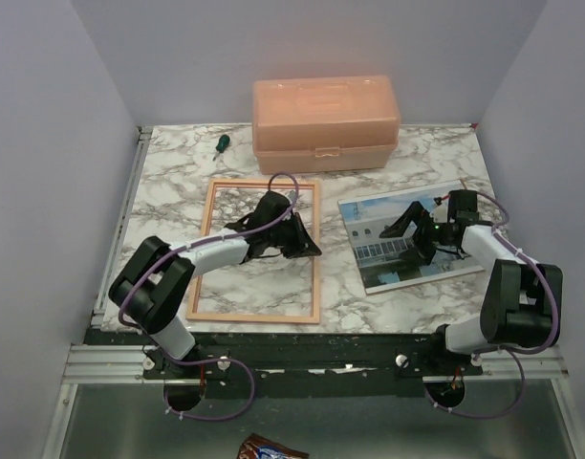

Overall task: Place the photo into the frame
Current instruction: Pick up the photo frame item at the center of the board.

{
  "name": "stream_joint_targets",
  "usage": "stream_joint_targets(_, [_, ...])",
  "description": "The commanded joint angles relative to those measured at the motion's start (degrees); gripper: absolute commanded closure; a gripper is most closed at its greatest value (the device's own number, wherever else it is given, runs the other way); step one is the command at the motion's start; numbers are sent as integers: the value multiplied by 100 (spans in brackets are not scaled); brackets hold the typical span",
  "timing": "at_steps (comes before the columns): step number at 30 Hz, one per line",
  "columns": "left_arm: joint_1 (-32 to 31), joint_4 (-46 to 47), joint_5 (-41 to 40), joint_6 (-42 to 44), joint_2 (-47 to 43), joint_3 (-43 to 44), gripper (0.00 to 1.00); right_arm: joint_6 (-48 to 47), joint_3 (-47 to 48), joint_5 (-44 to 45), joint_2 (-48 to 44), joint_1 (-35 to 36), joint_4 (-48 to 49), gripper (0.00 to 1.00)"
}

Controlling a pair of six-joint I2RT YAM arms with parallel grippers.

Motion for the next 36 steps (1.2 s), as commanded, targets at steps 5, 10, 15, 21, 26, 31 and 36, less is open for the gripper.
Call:
stream_joint_targets(5, [506, -36, -257, 122, -985, -1184, 100, 163, 248, -452, -167, 790, -127, 0])
stream_joint_targets(10, [939, 143, -205, -10, -1439, -1965, 100, 637, 155, -730, -385, 1557, 27, 0])
stream_joint_targets(15, [1246, 319, -214, -345, -1929, -2447, 100, 1306, -139, -484, -772, 2504, 326, 0])
stream_joint_targets(21, [1260, 479, -460, -899, -2432, -2842, 100, 1806, -860, -338, -1093, 3035, 762, 0])
stream_joint_targets(26, [1244, 690, -583, -1192, -2735, -3129, 100, 1996, -1431, -245, -1106, 3233, 1076, 0])
stream_joint_targets(31, [1220, 954, -432, -1329, -2792, -3236, 98, 2131, -1756, 17, -831, 3253, 1594, 0])
stream_joint_targets(36, [1033, 1200, -320, -1489, -2683, -3262, 95, 2590, -1860, 139, -343, 3247, 2691, 0])
